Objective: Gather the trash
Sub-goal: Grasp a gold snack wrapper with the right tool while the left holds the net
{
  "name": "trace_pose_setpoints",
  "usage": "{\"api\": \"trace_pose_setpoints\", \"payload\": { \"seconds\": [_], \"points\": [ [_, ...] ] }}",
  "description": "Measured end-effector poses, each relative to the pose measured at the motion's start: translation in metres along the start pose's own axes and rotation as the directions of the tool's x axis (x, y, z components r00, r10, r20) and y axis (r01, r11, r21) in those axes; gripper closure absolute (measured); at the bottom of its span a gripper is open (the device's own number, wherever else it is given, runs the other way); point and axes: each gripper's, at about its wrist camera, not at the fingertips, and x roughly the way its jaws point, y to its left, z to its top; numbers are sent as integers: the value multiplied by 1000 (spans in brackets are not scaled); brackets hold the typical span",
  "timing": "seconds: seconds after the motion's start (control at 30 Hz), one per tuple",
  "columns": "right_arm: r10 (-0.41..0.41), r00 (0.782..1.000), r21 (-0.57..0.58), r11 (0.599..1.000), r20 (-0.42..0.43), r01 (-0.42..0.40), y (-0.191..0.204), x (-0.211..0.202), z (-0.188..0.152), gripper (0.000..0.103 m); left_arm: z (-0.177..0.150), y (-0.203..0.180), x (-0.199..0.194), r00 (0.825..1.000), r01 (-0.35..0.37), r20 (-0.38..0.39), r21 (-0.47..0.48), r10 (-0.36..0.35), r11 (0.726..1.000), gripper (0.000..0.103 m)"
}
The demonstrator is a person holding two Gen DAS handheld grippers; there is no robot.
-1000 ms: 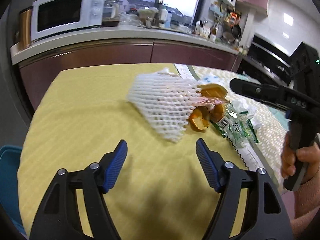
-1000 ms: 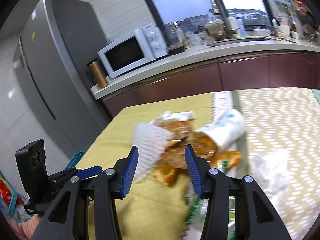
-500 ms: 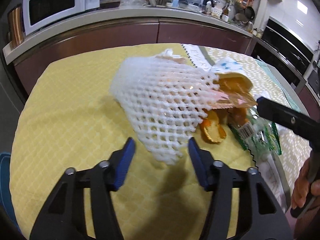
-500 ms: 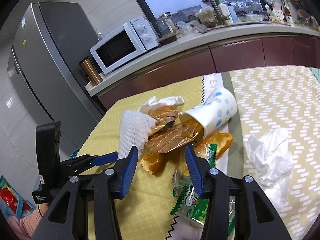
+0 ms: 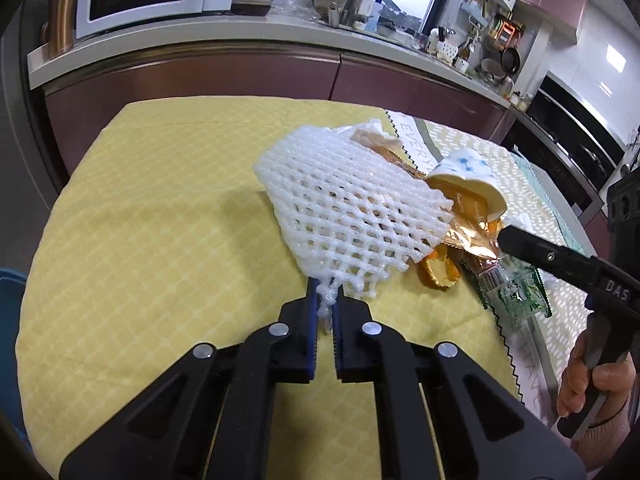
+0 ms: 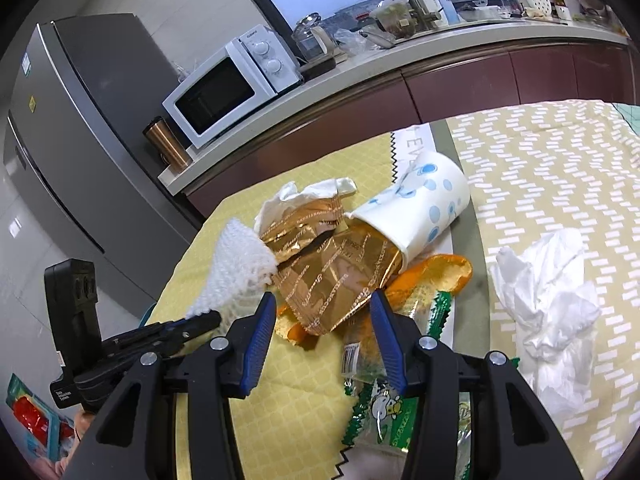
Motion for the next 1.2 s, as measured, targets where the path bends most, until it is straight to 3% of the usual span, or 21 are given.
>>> {"api": "trace_pose_setpoints", "payload": {
  "seconds": [0.53, 0.77, 0.87, 0.93, 1.2],
  "points": [
    [3, 998, 5, 1000, -65, -3, 15, 20, -11, 56, -16, 24, -31, 999, -10, 33, -33, 11, 999, 97],
    [62, 998, 154, 986, 2, -61, -4, 21, -5, 51, -21, 28, -38, 999, -6, 44, -35, 8, 999, 97],
    [83, 996, 215, 973, 19, -85, -14, 23, -5, 67, -25, 27, -39, 999, -13, 45, -34, 14, 999, 97],
    [100, 995, 251, 963, 21, -102, -21, 24, -7, 88, -26, 29, -40, 999, -15, 47, -35, 17, 999, 97],
    [164, 986, 259, 952, 30, -166, -25, 8, -13, 99, -31, 35, -57, 997, -32, 74, -31, 34, 999, 97]
  ]
}}
